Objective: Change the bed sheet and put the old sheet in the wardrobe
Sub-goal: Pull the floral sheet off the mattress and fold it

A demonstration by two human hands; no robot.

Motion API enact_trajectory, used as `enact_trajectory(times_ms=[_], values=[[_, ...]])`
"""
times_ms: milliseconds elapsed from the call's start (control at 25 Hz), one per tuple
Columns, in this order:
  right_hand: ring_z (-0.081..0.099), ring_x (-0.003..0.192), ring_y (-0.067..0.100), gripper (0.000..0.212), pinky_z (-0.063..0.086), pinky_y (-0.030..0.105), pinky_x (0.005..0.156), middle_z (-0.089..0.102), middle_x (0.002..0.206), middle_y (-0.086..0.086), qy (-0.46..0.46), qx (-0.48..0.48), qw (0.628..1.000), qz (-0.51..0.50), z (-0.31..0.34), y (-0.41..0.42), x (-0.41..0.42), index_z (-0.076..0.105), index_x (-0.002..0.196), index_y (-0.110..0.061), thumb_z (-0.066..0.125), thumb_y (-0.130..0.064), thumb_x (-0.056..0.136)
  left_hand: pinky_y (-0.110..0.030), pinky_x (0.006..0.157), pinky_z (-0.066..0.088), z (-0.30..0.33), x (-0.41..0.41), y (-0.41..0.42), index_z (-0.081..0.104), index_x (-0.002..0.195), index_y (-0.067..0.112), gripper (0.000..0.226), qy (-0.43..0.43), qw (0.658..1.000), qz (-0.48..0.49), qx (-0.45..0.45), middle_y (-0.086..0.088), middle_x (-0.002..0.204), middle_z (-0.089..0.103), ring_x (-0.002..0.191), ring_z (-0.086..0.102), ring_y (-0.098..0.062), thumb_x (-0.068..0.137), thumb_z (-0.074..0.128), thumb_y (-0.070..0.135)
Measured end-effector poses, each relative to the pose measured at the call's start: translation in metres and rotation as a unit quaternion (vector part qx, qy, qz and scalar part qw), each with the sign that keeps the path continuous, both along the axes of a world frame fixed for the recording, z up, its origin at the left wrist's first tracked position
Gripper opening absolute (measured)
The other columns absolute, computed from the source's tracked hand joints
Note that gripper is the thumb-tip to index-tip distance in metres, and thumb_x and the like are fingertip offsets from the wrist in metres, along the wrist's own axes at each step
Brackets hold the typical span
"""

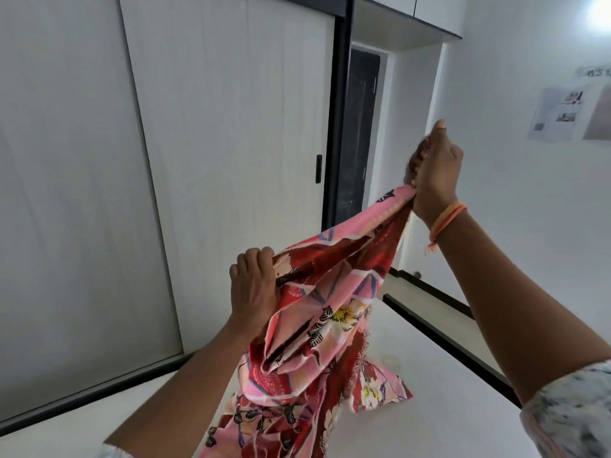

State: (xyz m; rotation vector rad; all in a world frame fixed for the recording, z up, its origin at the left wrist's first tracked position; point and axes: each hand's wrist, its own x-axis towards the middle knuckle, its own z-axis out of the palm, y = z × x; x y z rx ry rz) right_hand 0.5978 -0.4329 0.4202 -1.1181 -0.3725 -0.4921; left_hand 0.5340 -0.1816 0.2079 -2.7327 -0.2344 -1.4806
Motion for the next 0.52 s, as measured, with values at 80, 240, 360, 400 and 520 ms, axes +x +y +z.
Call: enact_trajectory(times_ms=[80, 240, 360, 400, 520], values=[[0.023, 0.042, 0.015, 0.054, 0.013, 0.033, 0.048, 0.032, 0.046, -0.003, -0.002, 0.006, 1.000, 0.023, 0.008, 0.010, -0.006, 0.035, 0.050, -0.024, 0.041, -0.043, 0.101, -0.037, 0.055, 0.051, -0.011, 0.000, -0.010, 0.049, 0.098, 0.010, 0.026, -0.060, 0.994, -0.065, 0.069, -0.011, 0.089, 0.051, 0.068, 0.055, -0.026, 0.083, 0.071, 0.012], [0.023, 0.041, 0.015, 0.055, 0.012, 0.036, 0.051, 0.031, 0.047, -0.001, -0.012, 0.009, 0.999, 0.044, 0.027, 0.022, -0.019, 0.033, 0.051, -0.020, 0.040, -0.042, 0.102, -0.036, 0.068, 0.053, -0.038, 0.002, -0.027, 0.067, 0.095, 0.013, 0.023, 0.090, 0.916, -0.233, 0.313, -0.004, 0.091, 0.066, 0.080, 0.063, -0.026, 0.082, 0.048, 0.013], [0.021, 0.042, 0.015, 0.054, 0.012, 0.037, 0.052, 0.029, 0.049, 0.001, -0.019, 0.013, 0.998, 0.054, 0.036, 0.021, -0.023, 0.030, 0.054, -0.019, 0.041, -0.042, 0.101, -0.039, 0.081, 0.054, -0.043, -0.006, -0.042, 0.052, 0.126, 0.014, 0.047, 0.266, 0.953, -0.148, -0.004, -0.004, 0.113, 0.064, 0.103, 0.064, -0.026, 0.086, 0.042, 0.036], [0.021, 0.042, 0.015, 0.053, 0.012, 0.036, 0.052, 0.029, 0.049, 0.002, -0.019, 0.020, 0.998, 0.055, 0.038, 0.019, -0.024, 0.030, 0.055, -0.019, 0.041, -0.043, 0.101, -0.043, 0.087, 0.053, -0.044, -0.006, -0.044, 0.042, 0.134, 0.013, 0.057, 0.313, 0.938, -0.119, -0.091, -0.006, 0.125, 0.057, 0.112, 0.060, -0.029, 0.085, 0.046, 0.043], [0.020, 0.042, 0.015, 0.054, 0.011, 0.035, 0.052, 0.028, 0.051, 0.003, -0.018, 0.038, 0.996, 0.072, 0.044, 0.012, -0.027, 0.032, 0.054, -0.018, 0.042, -0.042, 0.101, -0.046, 0.104, 0.043, -0.058, -0.003, -0.044, 0.020, 0.150, 0.010, 0.088, 0.419, 0.865, -0.166, -0.220, -0.011, 0.149, 0.032, 0.134, 0.041, -0.033, 0.083, 0.062, 0.050]])
